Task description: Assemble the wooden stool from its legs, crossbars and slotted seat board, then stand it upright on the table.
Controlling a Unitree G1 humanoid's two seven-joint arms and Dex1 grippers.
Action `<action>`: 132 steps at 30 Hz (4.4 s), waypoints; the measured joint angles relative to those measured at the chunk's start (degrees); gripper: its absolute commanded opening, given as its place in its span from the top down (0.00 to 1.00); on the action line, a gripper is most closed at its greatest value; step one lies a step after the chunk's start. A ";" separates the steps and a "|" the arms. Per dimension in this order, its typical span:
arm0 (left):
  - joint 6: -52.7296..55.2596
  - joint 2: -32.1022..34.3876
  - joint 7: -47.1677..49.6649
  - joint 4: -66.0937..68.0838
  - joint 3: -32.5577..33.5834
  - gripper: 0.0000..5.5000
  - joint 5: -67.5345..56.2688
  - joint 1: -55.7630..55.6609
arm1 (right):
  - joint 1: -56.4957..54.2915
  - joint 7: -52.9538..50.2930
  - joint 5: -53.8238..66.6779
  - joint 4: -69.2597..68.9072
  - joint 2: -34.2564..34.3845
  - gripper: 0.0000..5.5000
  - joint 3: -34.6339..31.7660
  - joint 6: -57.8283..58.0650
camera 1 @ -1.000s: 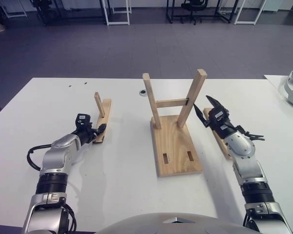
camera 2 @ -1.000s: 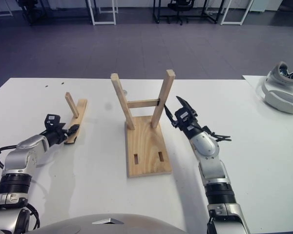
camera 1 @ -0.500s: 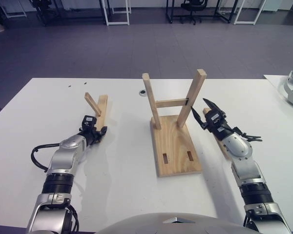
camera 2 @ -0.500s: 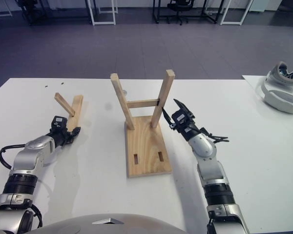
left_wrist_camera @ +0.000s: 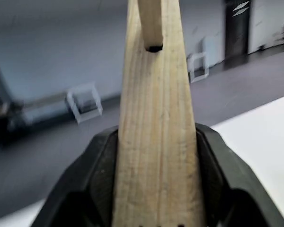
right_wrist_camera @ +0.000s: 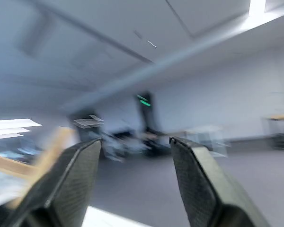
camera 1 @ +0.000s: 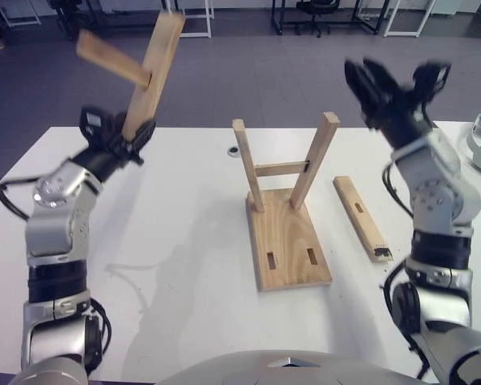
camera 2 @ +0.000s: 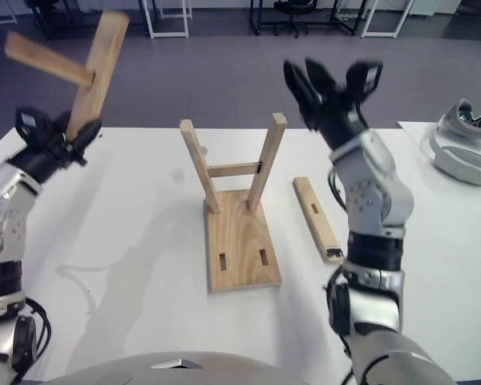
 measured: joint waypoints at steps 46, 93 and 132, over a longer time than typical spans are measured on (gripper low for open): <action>5.67 -12.53 10.34 -18.58 -15.00 0.14 3.55 30.45 | 57.37 -9.46 23.71 -23.80 -7.18 0.81 -17.17 7.75; 2.03 -13.90 11.18 -9.08 -18.46 0.14 10.97 24.46 | 44.25 -6.51 -13.21 3.01 -20.27 0.39 9.82 2.52; 17.05 -23.55 20.86 -3.95 1.68 0.69 -48.63 -26.31 | 7.62 11.80 -40.25 -12.36 -13.37 0.63 17.83 -34.97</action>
